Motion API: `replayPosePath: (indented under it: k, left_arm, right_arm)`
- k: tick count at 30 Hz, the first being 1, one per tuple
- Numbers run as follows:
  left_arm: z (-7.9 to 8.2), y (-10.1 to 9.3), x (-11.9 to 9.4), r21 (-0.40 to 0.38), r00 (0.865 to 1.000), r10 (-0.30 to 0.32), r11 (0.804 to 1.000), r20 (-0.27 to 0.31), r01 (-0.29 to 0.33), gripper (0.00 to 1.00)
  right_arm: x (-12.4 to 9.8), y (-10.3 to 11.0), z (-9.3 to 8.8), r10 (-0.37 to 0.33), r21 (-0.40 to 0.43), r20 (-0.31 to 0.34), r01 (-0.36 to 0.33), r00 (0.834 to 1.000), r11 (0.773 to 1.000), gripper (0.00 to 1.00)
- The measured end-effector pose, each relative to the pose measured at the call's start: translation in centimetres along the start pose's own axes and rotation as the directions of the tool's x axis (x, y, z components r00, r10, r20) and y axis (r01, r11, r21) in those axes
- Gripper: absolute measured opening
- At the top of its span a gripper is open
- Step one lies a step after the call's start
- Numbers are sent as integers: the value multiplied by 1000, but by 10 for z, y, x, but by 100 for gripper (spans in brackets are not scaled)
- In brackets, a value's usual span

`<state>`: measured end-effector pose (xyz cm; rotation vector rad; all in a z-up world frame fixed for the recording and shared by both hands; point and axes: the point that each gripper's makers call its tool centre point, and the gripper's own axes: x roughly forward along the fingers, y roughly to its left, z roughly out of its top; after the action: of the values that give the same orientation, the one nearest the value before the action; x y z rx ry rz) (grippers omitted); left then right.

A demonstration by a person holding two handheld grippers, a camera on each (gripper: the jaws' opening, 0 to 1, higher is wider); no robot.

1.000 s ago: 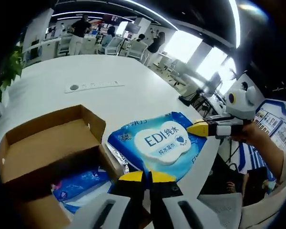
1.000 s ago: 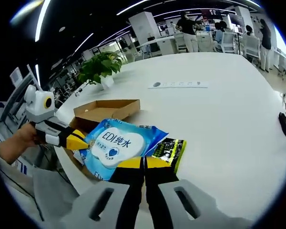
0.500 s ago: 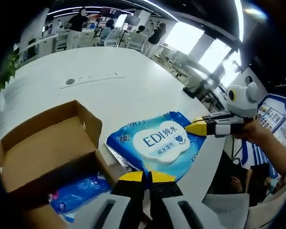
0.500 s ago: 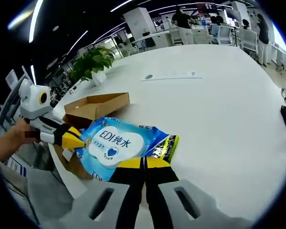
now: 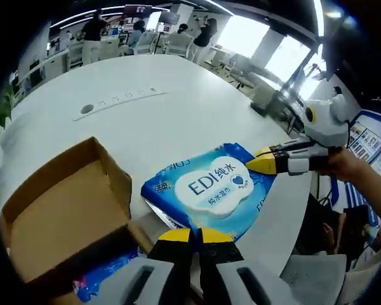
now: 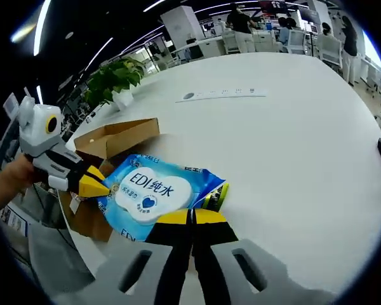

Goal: Operate the shoe box by opening the lid, removing the specified soft item, and placing it in the target area until the item is outside and the box remains undamaged.

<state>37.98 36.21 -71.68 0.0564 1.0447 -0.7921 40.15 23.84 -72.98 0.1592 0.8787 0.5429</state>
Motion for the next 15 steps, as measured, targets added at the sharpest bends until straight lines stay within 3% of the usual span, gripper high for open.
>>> replayPosePath:
  k: [15]
  left_arm:
    - [-1,6,3,106,997,57,993,-45,-52,2]
  right_arm:
    - [17,-1,-8,-12,-19,-7,12,1000,1000,0]
